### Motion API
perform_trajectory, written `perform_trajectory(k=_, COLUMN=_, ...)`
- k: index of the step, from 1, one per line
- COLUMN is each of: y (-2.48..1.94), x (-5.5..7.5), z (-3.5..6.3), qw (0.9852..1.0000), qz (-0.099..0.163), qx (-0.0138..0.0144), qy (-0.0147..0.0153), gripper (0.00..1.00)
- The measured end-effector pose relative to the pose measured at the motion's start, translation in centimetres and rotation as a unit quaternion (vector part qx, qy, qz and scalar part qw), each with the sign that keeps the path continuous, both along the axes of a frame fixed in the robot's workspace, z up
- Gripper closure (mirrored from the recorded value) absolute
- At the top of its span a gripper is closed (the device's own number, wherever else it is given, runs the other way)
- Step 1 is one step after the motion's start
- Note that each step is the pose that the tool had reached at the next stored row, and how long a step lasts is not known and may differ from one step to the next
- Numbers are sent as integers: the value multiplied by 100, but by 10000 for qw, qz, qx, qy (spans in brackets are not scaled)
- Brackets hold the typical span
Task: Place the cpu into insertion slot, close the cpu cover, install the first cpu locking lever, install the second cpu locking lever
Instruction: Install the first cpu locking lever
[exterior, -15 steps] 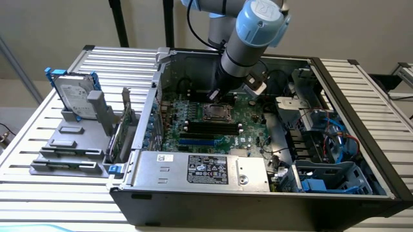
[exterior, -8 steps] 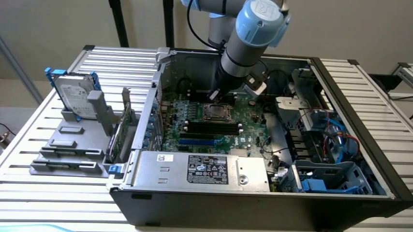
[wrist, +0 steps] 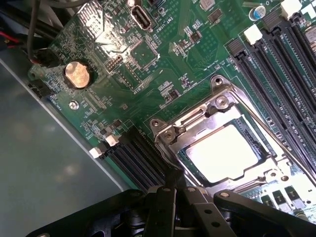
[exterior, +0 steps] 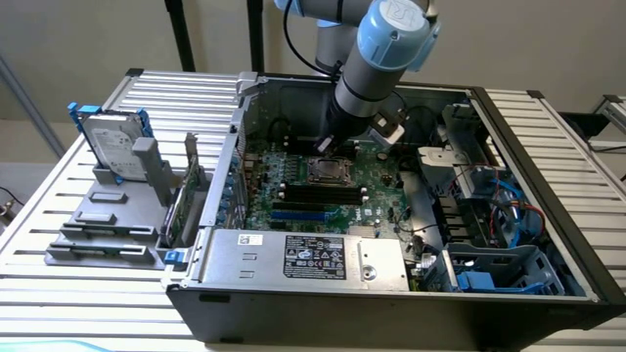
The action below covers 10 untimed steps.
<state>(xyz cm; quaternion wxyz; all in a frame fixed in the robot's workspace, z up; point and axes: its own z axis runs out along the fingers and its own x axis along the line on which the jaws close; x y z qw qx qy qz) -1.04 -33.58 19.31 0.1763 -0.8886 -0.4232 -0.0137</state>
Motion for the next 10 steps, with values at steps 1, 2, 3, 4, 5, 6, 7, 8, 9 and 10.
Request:
perform_trajectory(k=1, y=-3, x=0, z=0, qw=10000, qz=0, qx=-6, qy=-1, gripper=89)
perform_trajectory(k=2, y=-7, x=0, z=0, qw=10000, qz=0, qx=-13, qy=-2, gripper=89)
perform_trajectory(k=3, y=-11, x=0, z=2, qw=10000, qz=0, qx=-17, qy=-3, gripper=89)
perform_trajectory(k=4, y=-15, x=-1, z=4, qw=10000, qz=0, qx=-21, qy=-3, gripper=89)
perform_trajectory(k=5, y=-15, x=-1, z=5, qw=10000, qz=0, qx=-18, qy=-4, gripper=89)
perform_trajectory(k=6, y=-14, x=-3, z=8, qw=10000, qz=0, qx=-10, qy=-5, gripper=89)
perform_trajectory(k=7, y=-14, x=-8, z=16, qw=10000, qz=0, qx=-2, qy=-6, gripper=89)
perform_trajectory(k=8, y=-15, x=-15, z=28, qw=10000, qz=1, qx=5, qy=-5, gripper=89)
perform_trajectory(k=9, y=-15, x=-24, z=40, qw=10000, qz=0, qx=13, qy=-5, gripper=89)
perform_trajectory(k=10, y=-15, x=-37, z=50, qw=10000, qz=0, qx=21, qy=-4, gripper=89)
